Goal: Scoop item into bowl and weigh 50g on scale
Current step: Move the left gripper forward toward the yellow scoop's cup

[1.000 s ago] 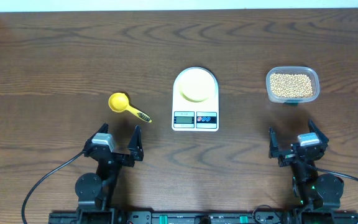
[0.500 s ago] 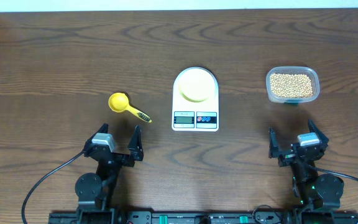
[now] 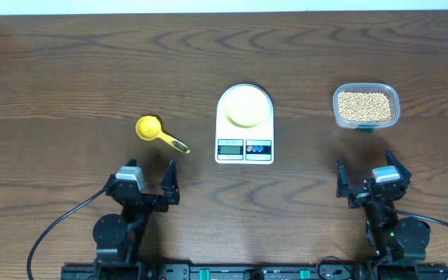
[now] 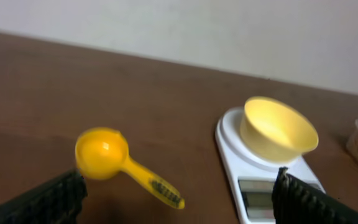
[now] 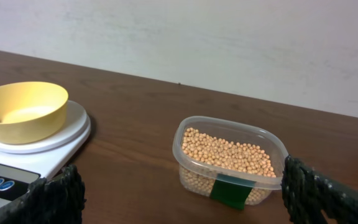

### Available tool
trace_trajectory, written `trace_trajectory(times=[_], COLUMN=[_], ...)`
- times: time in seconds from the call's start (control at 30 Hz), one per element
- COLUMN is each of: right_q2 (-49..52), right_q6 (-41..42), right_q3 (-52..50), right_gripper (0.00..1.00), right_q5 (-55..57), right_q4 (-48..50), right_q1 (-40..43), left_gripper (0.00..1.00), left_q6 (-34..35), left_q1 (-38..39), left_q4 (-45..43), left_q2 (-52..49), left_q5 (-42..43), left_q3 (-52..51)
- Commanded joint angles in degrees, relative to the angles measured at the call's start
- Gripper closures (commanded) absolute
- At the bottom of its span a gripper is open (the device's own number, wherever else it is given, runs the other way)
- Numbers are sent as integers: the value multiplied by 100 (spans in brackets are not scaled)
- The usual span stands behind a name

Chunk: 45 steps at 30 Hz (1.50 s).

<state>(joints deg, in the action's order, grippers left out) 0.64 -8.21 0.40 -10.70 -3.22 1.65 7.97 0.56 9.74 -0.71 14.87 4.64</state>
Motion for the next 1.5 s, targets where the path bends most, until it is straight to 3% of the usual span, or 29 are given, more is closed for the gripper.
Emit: trace_trajectory(times=[0.0, 0.3, 1.2, 1.47], right_q2=[-15, -13, -15, -15], right_q6=[-63, -63, -63, -63], right_q3=[-4, -4, -4, -4], right_gripper=[1, 1, 1, 1], right_q5=[-39, -39, -39, -39], right_q4=[-28, -28, -28, -28], right_q1=[-15, -15, -15, -15], left_gripper=[2, 2, 2, 2], left_q6=[72, 72, 72, -109], left_q1=[13, 13, 13, 13], left_q4=[306, 1239, 2039, 2848], left_q2=[46, -205, -2879, -3226], left_q5=[48, 46, 50, 46], left_q3=[328, 1207, 3423, 3976])
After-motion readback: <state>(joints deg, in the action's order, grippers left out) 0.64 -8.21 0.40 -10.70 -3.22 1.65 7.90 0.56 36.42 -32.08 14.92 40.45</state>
